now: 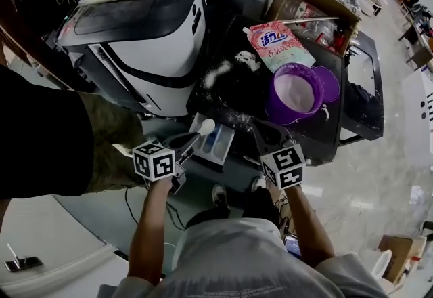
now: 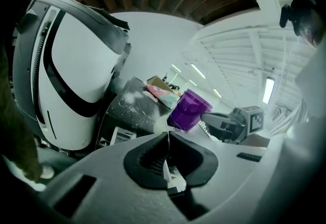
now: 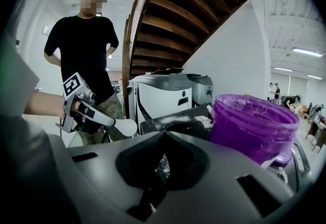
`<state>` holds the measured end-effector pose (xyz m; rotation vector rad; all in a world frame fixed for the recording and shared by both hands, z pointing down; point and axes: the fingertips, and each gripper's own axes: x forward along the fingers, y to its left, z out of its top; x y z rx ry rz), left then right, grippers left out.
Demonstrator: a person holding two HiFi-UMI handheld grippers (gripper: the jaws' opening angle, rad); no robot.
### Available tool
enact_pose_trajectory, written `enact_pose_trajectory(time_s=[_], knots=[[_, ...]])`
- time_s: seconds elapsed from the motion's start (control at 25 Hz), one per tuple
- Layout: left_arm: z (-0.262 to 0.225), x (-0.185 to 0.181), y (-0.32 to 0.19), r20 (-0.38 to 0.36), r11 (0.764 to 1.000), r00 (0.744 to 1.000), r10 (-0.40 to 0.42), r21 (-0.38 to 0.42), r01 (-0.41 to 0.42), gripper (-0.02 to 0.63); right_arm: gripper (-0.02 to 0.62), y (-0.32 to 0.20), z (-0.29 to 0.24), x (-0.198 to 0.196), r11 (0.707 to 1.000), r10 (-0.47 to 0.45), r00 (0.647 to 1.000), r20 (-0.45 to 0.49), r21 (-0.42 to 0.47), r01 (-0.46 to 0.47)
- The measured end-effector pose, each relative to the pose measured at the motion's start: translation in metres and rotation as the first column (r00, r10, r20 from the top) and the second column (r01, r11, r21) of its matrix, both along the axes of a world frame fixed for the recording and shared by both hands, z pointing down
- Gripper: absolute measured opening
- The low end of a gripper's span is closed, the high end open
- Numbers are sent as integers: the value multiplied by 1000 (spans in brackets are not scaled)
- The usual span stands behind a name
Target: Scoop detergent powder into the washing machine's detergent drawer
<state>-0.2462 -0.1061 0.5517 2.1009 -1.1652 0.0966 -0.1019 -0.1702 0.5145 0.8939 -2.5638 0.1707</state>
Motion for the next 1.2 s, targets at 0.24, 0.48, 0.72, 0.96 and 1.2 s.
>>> enact_pose_trajectory(time_s=[0.24, 0.48, 0.72, 0.96, 1.2], knots=[[25, 16, 4, 52, 996, 996, 65, -58, -62, 15, 5, 10, 17, -1, 1000, 6, 1000, -6, -30, -6], [46, 27, 4, 150, 987, 980, 132, -114, -116, 15, 5, 19, 37, 3, 997, 17, 999, -29, -71, -19], [61, 35, 1, 237, 975, 952, 195, -155, -161, 14, 5, 24, 50, 10, 994, 36, 999, -38, -98, -39], [66, 37, -6, 351, 962, 900, 259, -175, -209, 15, 5, 28, 57, 14, 992, 51, 998, -40, -113, -55], [72, 44, -9, 525, 935, 774, 355, -193, -298, 15, 5, 27, 60, 21, 990, 70, 997, -45, -121, -75]])
